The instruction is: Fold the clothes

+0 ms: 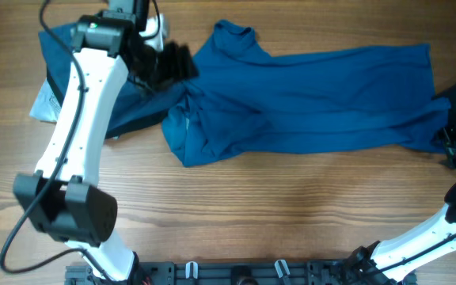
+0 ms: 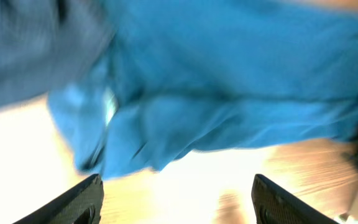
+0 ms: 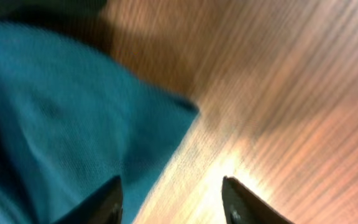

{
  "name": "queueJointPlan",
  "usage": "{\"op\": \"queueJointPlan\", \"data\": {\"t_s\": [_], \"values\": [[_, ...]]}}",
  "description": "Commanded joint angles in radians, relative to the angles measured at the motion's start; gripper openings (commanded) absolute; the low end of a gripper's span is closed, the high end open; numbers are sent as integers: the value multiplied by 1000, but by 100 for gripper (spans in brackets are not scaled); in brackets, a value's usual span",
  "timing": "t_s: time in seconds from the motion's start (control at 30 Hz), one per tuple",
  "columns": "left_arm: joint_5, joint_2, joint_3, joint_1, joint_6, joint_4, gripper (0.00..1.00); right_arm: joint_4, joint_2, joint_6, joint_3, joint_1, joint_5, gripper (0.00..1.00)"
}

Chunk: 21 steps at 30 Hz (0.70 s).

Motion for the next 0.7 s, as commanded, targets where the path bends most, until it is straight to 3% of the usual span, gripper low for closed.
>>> {"op": "queueJointPlan", "data": {"t_s": [0.0, 0.03, 0.2, 0.53, 0.57, 0.67], "values": [[-30, 42, -147, -20, 10, -31, 75, 115, 14, 0, -56, 7, -94, 48], [-27, 42, -193, -29, 0, -25, 74, 146, 14, 0, -67, 9, -119, 47], [-24, 42, -431, -85, -69, 85, 77, 170, 5, 3, -65, 7, -164, 5], [-16, 42, -750, -122, -151, 309, 77, 117, -47, 7, -51, 5, -156, 4], [-23, 43, -777, -121, -158, 347, 73, 117, -53, 7, -51, 5, -156, 4], [-86, 43, -825, -119, -206, 427, 48, 118, -71, 7, -51, 5, -156, 4]]}}
